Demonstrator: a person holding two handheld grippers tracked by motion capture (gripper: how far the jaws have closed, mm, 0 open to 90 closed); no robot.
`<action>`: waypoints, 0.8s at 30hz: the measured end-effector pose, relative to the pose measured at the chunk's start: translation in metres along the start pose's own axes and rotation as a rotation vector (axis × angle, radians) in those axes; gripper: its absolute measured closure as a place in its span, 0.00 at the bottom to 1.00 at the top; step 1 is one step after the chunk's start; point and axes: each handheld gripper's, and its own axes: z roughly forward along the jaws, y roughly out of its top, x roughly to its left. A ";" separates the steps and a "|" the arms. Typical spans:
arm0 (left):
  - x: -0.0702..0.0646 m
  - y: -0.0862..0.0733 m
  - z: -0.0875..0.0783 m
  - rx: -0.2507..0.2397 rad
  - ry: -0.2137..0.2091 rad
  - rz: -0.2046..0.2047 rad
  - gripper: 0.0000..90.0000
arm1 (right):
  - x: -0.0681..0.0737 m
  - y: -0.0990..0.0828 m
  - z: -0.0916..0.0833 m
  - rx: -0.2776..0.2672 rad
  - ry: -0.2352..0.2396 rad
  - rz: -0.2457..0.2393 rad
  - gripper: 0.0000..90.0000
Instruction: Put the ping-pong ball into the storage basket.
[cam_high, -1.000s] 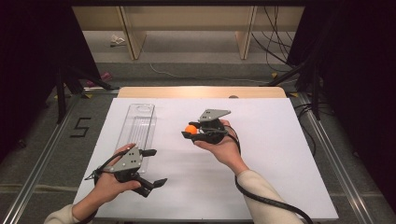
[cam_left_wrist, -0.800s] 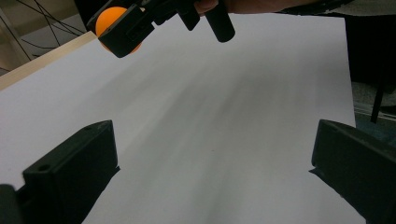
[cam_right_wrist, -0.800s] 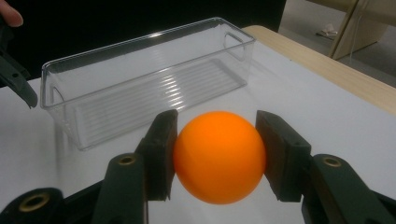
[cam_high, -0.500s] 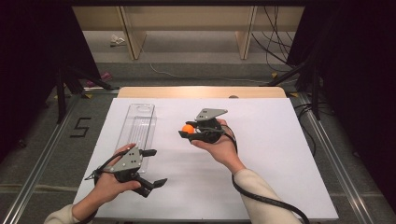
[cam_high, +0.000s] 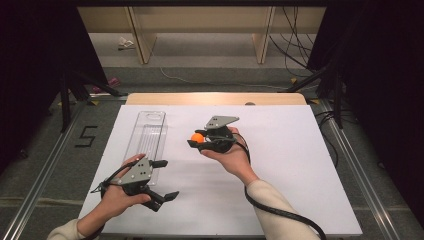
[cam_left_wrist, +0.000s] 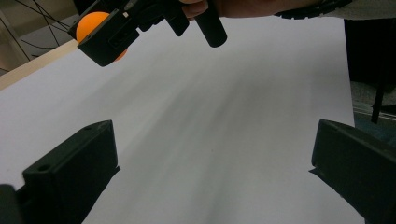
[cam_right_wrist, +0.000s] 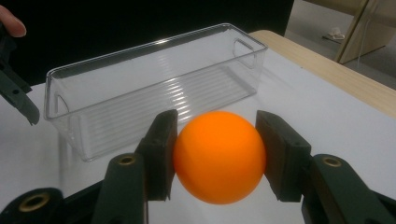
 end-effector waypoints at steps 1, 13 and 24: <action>0.000 0.000 0.000 0.000 0.000 0.000 0.00 | 0.000 0.000 0.000 0.001 0.001 0.000 0.57; 0.000 0.000 0.000 0.000 0.000 0.000 0.00 | 0.002 0.003 0.007 -0.002 0.008 -0.004 0.57; 0.000 0.000 0.000 0.002 -0.001 0.001 0.00 | 0.003 0.006 0.015 -0.004 0.016 -0.003 0.57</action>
